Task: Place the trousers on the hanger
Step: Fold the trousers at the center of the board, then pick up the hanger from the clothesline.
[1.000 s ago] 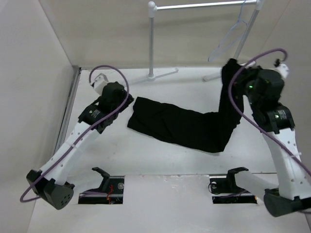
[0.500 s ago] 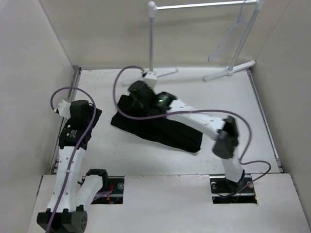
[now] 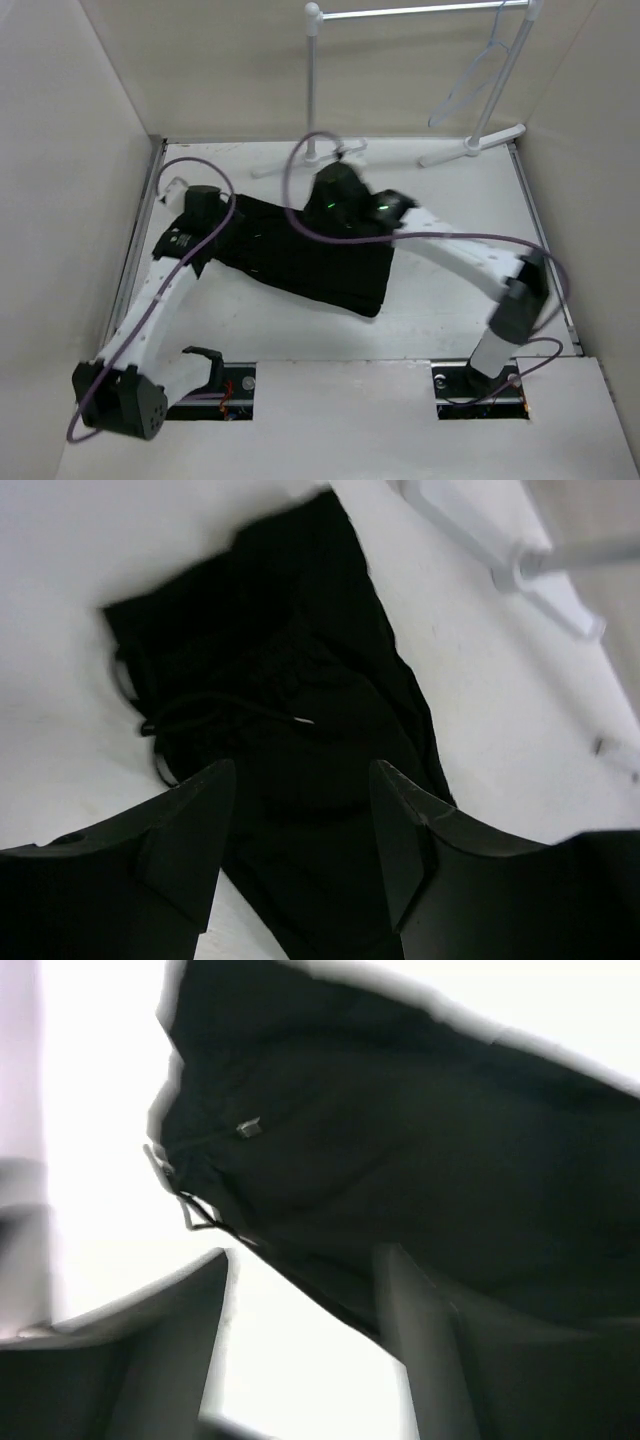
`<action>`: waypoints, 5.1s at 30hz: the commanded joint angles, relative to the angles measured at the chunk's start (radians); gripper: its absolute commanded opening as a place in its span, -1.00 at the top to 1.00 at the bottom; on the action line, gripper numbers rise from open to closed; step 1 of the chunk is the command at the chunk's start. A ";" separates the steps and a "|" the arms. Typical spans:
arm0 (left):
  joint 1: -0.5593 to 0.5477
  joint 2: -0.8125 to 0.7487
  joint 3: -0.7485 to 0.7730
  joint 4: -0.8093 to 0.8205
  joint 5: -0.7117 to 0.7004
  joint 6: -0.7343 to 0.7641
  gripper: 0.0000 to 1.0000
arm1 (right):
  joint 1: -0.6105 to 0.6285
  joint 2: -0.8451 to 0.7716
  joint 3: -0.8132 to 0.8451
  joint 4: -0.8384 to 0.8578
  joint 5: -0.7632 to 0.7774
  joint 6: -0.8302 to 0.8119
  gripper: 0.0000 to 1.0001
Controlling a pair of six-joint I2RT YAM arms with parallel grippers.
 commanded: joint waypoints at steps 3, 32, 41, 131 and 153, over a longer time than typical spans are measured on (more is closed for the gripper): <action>-0.196 0.231 0.046 0.212 0.028 0.051 -0.08 | -0.160 -0.404 -0.411 0.237 -0.128 0.007 0.44; 0.053 0.640 -0.002 0.273 -0.176 0.228 -0.01 | -0.356 -0.625 -1.170 0.351 -0.292 0.143 0.64; 0.050 0.264 -0.022 0.213 -0.073 0.211 -0.05 | -0.438 -0.754 -1.093 0.190 -0.317 0.040 -0.33; 0.026 0.029 -0.377 0.274 0.031 0.197 0.13 | -0.967 0.096 0.489 0.340 -0.704 -0.298 0.79; -0.426 0.376 0.523 0.245 0.234 0.197 -0.02 | -0.748 -0.525 -0.460 0.454 -0.719 -0.313 0.82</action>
